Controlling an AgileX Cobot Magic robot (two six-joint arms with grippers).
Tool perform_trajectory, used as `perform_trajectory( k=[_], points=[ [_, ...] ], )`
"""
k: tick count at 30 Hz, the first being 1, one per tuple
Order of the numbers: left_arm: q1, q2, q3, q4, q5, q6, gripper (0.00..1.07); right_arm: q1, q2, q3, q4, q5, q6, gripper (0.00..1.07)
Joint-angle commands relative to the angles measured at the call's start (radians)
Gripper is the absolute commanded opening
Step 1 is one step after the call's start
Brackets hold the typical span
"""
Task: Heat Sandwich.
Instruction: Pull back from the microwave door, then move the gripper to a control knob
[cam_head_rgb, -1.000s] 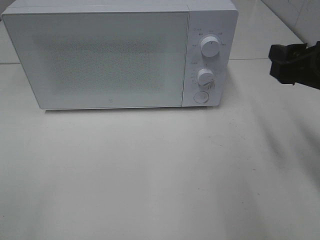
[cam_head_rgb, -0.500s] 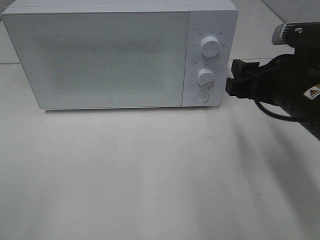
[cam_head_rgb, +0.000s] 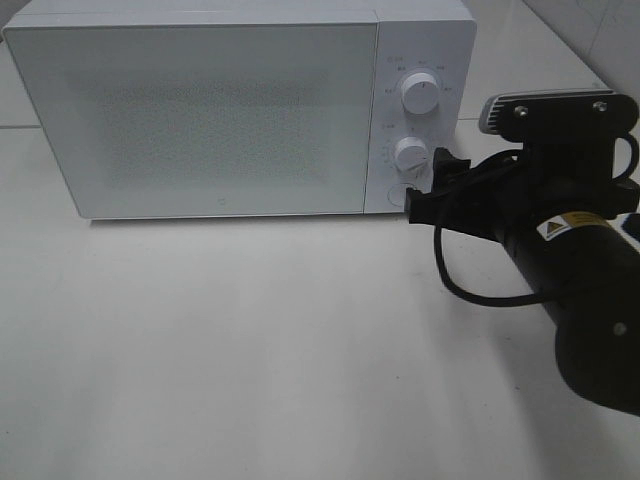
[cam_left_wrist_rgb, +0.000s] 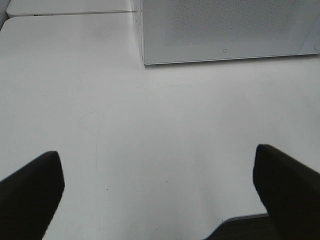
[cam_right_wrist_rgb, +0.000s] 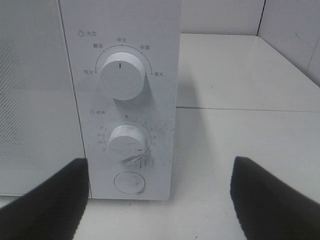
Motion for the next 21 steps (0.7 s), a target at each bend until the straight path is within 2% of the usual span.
perform_trajectory(
  k=[1,8,16,21],
  points=[
    [0.005,-0.024,0.0,-0.007,-0.009,-0.004,0.97,0.033,0.038,-0.04,0.035,-0.025,-0.036,0.76],
    [0.005,-0.024,0.0,-0.007,-0.009,-0.004,0.97,0.038,0.101,-0.105,0.039,0.006,-0.035,0.76],
    [0.005,-0.024,0.0,-0.008,-0.009,-0.003,0.97,0.034,0.136,-0.109,-0.014,-0.001,0.011,0.76],
    [0.005,-0.024,0.0,-0.008,-0.009,-0.002,0.97,0.012,0.199,-0.146,-0.024,0.005,0.046,0.76]
  ],
)
